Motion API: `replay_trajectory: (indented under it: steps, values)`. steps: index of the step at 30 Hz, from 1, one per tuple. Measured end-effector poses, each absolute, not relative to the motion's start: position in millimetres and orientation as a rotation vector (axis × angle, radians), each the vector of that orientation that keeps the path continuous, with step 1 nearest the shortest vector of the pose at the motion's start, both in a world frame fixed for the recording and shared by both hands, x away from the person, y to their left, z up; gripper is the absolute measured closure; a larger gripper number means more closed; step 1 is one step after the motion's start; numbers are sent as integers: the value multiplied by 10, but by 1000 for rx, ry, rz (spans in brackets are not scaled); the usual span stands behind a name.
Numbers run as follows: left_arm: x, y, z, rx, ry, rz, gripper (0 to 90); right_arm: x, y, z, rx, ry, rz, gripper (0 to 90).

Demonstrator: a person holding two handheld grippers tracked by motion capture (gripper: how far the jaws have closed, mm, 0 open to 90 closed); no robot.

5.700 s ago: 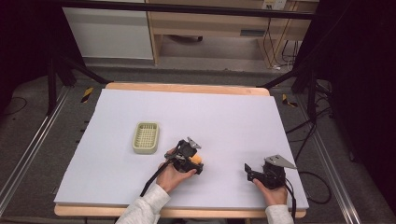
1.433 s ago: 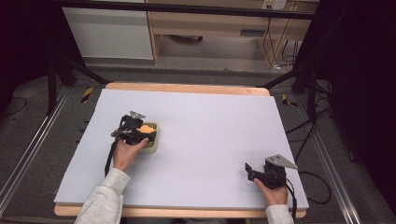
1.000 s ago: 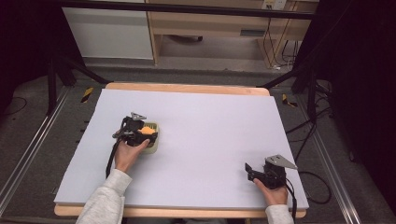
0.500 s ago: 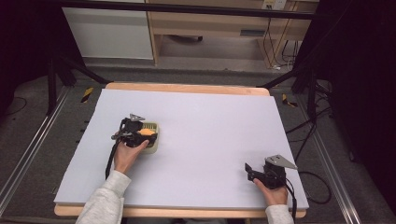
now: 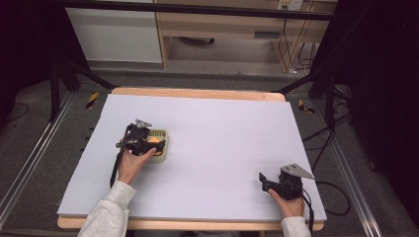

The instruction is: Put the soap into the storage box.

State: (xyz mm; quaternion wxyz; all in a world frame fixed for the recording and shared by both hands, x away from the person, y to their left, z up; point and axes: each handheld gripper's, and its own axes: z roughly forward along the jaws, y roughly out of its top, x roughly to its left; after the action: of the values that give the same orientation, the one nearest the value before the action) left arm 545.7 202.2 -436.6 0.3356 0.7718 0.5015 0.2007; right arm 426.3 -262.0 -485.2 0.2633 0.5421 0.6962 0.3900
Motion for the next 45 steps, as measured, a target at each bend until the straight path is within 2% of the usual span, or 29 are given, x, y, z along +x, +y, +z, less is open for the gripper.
replay_trajectory:
  steps: [17, 22, 31, 45]
  values:
    - [5149, 2130, -4211, 2019, 1193, 525, 183, 4261, -2625, -4851, 1465, 1877, 1051, 145]
    - [5030, 2200, -4210, 1994, 1177, 574, 189, 4256, -2626, -4846, 1472, 1876, 1055, 145]
    - [4825, 2438, -4267, 1920, 1205, 619, 206, 4252, -2643, -4843, 1474, 1868, 1053, 151]
    - [4583, 2873, -4501, 1897, 1301, 643, 217, 4237, -2662, -4840, 1473, 1863, 1038, 151]
